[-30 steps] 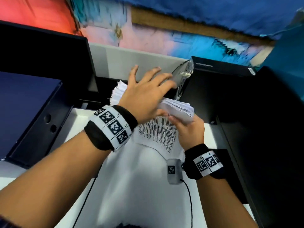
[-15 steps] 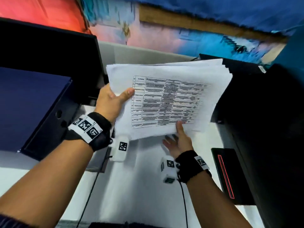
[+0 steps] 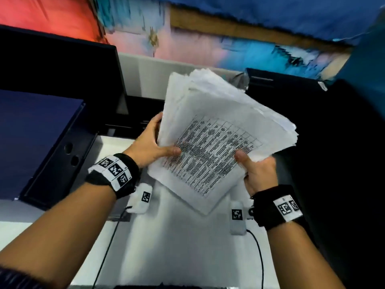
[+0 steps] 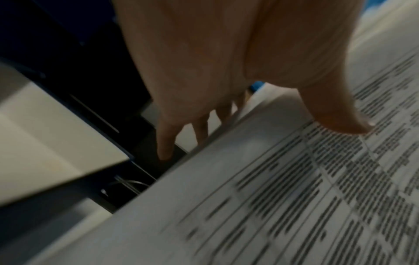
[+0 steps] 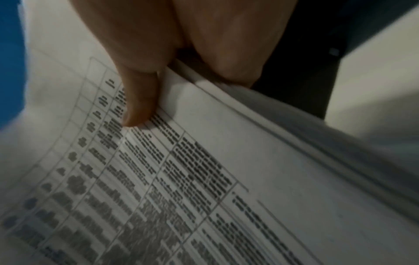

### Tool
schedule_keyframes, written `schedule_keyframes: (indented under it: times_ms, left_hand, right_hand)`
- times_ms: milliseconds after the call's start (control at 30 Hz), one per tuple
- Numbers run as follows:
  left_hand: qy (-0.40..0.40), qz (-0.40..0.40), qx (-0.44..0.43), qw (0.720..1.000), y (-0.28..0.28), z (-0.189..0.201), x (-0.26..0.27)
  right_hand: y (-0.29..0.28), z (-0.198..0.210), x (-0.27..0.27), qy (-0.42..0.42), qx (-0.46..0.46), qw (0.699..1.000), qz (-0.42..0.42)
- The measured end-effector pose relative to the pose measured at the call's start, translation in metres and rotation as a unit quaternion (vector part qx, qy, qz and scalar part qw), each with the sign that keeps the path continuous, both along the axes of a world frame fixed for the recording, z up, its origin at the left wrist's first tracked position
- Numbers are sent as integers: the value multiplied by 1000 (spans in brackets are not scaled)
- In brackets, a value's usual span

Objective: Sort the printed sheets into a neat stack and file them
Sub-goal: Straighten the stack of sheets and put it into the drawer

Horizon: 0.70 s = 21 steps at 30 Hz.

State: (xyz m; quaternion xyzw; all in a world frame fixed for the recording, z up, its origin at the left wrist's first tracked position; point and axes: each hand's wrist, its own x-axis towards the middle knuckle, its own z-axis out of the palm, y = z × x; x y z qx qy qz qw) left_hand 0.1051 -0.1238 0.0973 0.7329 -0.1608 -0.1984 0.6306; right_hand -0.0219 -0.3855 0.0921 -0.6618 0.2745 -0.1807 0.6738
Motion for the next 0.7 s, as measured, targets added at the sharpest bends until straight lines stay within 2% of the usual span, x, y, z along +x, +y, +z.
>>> schedule_keyframes:
  times_ms: [33, 100, 200, 333, 433, 500, 600, 700]
  left_hand:
    - [-3, -25, -6, 1000, -6, 0, -2]
    - [7, -15, -37, 999, -15, 0, -5]
    - [-10, 77, -80, 994, -25, 4, -12]
    - [-81, 156, -93, 980, -38, 1, -27]
    - [-55, 123, -53, 989, -34, -16, -29]
    - [-66, 108, -62, 990, -30, -20, -28]
    - [-98, 133, -93, 982, -32, -20, -27]
    - [-96, 168, -129, 973, -40, -10, -27]
  right_hand:
    - [2, 10, -4, -1, -38, 999, 19]
    - [4, 26, -8, -11, -104, 993, 46]
    - [5, 41, -8, -60, -145, 985, 68]
    - [10, 28, -10, -96, -170, 980, 27]
    - [22, 6, -16, -72, -130, 989, 22]
    - [24, 0, -15, -72, -84, 994, -6]
    - [23, 8, -13, -88, -67, 993, -41]
    - [25, 23, -12, -143, -59, 986, -56]
